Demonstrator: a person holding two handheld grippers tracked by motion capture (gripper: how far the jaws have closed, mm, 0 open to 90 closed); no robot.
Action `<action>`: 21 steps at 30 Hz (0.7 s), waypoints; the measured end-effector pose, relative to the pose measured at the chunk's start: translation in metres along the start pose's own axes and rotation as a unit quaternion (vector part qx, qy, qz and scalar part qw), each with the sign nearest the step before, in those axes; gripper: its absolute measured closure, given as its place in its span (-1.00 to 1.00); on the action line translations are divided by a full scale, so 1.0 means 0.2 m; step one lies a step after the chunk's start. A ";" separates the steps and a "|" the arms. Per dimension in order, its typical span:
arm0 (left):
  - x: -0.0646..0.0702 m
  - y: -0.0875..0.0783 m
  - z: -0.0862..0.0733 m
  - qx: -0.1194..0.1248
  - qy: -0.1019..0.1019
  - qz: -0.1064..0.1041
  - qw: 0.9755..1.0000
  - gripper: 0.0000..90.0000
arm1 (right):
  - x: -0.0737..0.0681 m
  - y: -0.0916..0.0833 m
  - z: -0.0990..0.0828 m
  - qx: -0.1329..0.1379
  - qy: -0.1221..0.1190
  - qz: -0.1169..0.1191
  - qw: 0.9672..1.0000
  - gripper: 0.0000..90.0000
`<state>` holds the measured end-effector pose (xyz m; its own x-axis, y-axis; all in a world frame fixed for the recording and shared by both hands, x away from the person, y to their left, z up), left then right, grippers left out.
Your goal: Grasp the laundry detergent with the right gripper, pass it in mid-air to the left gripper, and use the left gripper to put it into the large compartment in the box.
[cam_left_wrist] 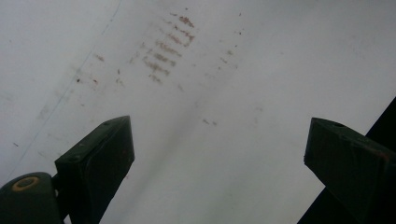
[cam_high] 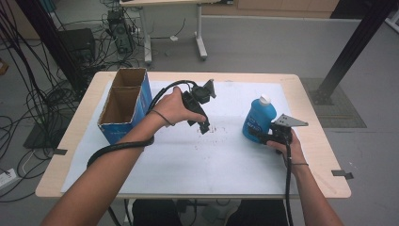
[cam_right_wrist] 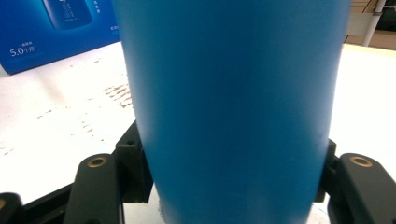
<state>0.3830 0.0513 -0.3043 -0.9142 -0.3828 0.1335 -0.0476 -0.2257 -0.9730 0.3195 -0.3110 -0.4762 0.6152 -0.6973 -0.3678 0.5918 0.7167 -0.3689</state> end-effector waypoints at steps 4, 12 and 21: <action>0.00 0.00 0.00 0.001 0.000 0.002 1.000 -0.80 | 0.00 0.00 0.00 0.001 -0.006 -0.003 1.000 -0.14; 0.01 0.00 -0.01 0.001 0.000 0.004 1.000 -0.80 | -0.01 0.00 -0.01 0.007 -0.014 -0.005 1.000 -0.11; 0.01 0.00 -0.01 0.001 0.003 0.003 1.000 -0.80 | -0.01 0.00 -0.02 0.016 -0.021 -0.009 1.000 -0.09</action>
<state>0.3807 0.0520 -0.3040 -0.9170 -0.3782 0.1270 -0.0415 -0.2261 -0.9732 0.3150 -0.3096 -0.4791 0.6246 -0.7102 -0.3248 0.6193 0.7038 -0.3480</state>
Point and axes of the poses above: each handheld gripper's, and its own axes: y roughly forward along the jaws, z roughly out of its top, x roughly to its right, the point moved 10 cm from there along y, roughly forward along the jaws, and after that the axes turned 14 degrees about y, right-handed, at the moved point
